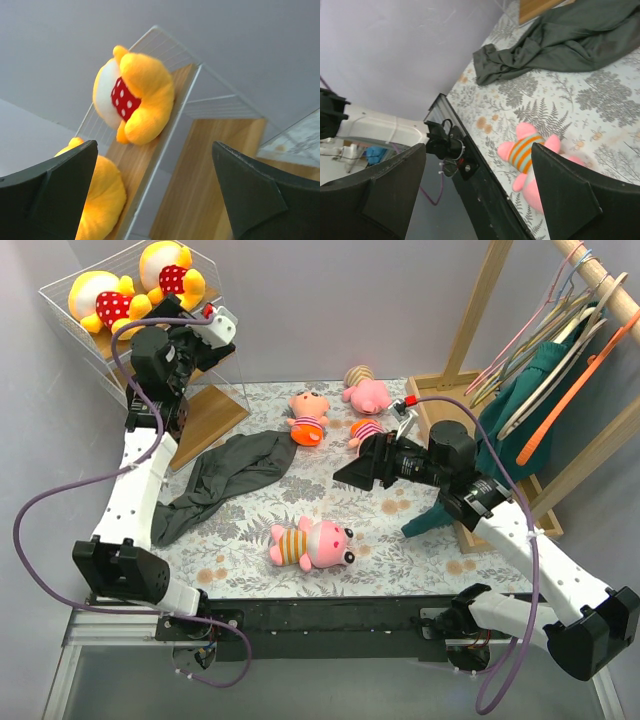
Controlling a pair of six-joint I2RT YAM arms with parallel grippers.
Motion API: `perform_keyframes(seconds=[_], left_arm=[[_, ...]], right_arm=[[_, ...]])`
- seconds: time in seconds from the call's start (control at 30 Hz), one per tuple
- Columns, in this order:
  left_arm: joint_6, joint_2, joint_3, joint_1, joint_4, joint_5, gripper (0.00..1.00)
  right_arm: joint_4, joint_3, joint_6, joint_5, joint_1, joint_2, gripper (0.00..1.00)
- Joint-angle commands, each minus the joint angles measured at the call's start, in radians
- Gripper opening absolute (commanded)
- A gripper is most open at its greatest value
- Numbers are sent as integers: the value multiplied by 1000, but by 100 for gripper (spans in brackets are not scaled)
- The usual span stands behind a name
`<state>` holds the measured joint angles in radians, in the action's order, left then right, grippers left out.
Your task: Place and organize the stuffed toys onto the shelf
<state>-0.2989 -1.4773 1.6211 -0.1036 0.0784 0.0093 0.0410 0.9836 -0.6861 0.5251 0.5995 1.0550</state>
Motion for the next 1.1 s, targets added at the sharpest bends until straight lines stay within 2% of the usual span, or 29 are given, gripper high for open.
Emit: perform_keyframes(seconds=[0.0, 0.03, 0.07, 0.17, 0.2, 0.33, 0.43, 0.57, 0.6, 0.67, 0.8, 0.87, 1.07], left_arm=[[259, 135, 26, -30, 17, 188, 98], [291, 155, 8, -30, 21, 271, 98], [387, 170, -4, -30, 20, 309, 98], [551, 227, -41, -33, 15, 415, 98], [672, 242, -47, -33, 15, 435, 98], [955, 297, -119, -33, 23, 526, 98], [1133, 374, -255, -33, -8, 548, 98], [1262, 500, -495, -33, -115, 597, 98], [1302, 523, -585, -33, -140, 581, 98], [1412, 575, -659, -31, -169, 571, 98], [1396, 558, -681, -31, -54, 672, 98], [1382, 558, -687, -33, -2, 657, 98], [1307, 632, -762, -31, 44, 580, 98]], right_arm=[[154, 63, 103, -85, -1, -21, 94], [160, 64, 103, -85, 2, -21, 95], [166, 63, 103, -92, 9, -23, 96], [198, 63, 112, -141, 54, -15, 97], [209, 63, 115, -157, 81, -10, 98], [244, 46, 123, -241, 155, 14, 98], [266, 30, 126, -330, 218, 40, 96], [283, -14, 122, -414, 264, 86, 89], [286, -19, 120, -421, 278, 95, 88], [293, -25, 111, -444, 295, 132, 86], [313, -29, 51, -519, 359, 192, 84], [312, -36, 31, -600, 393, 226, 84], [313, -56, 37, -700, 451, 335, 83]])
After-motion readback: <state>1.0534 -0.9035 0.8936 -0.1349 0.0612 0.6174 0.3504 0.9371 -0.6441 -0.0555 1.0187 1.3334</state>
